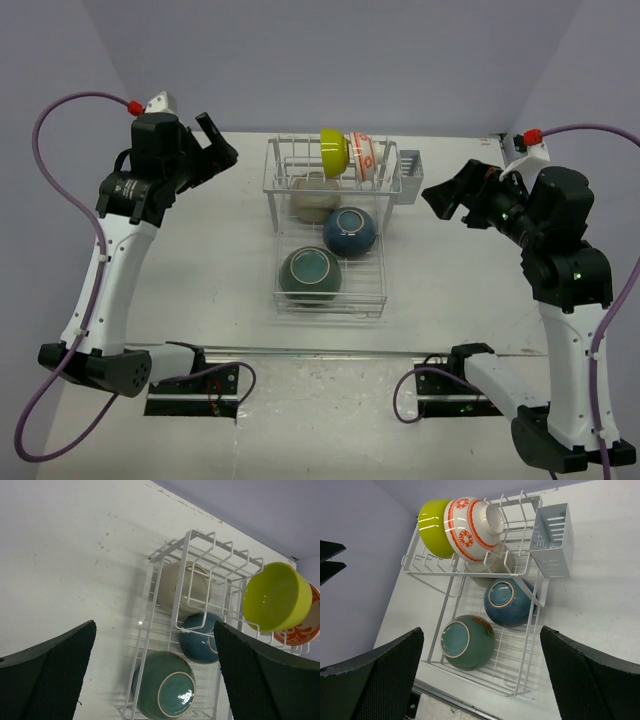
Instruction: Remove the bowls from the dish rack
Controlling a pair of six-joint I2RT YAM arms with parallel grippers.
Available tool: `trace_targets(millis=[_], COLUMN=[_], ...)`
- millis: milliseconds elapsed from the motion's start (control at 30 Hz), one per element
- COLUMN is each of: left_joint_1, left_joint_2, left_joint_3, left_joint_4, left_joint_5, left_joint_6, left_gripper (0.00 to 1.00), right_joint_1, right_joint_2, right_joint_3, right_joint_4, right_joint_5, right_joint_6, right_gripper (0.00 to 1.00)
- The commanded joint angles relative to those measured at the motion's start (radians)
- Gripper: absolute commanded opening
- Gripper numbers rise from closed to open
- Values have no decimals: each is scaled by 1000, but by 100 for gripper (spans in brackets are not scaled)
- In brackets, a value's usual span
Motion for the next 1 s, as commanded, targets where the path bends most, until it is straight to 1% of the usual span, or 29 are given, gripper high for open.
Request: trace_targets(millis=[0,33,67,100,133,167,200,267,300,367,400,433,500,533,700,967], left_joint_1=[1,-1,1,1,1,1,-1,-2,-2,-4,-2,-2,-7,-9,-47,-82], left_joint_2=[-19,-10,-7,-1,17,31,46,85,95,125,152,166,198,212,312,402], left_joint_3=[30,24,12,-16,-30,-41,-42,-44,-45,-48,-56,-56,-96,-113,-96,-47], left_joint_4=[48,83,175,230,324,360,395,487,521,582,626,627,729,781,820,831], left_joint_5=[98,168,243,392,462,524,617,680,722,750,792,814,878,891,954,969], left_joint_6=[39,60,64,62,35,13,-10,-76,-91,-131,-161,-180,-229,-266,-274,-271], left_gripper=[100,100,100,100,100,100,100,100,96,95,91,89,84,84,84,84], right_joint_1=[7,7,5,7,7,7,5,7,5,7,7,7,7,7,7,7], right_joint_2=[0,2,3,3,6,5,3,-4,-6,-8,-11,-14,-14,-14,-11,-15], right_joint_3=[1,-4,-5,-11,-11,-18,-21,-25,-28,-34,-39,-44,-53,-54,-53,-67], right_joint_4=[9,14,15,17,18,26,30,37,35,29,27,27,21,21,21,23], right_joint_5=[31,26,17,0,-11,-21,-30,-44,-46,-41,-38,-38,-32,-34,-35,-31], right_joint_6=[13,13,13,13,12,10,9,7,6,6,6,6,6,6,9,10], right_gripper=[99,99,99,99,99,99,99,99,99,99,99,99,99,99,99,99])
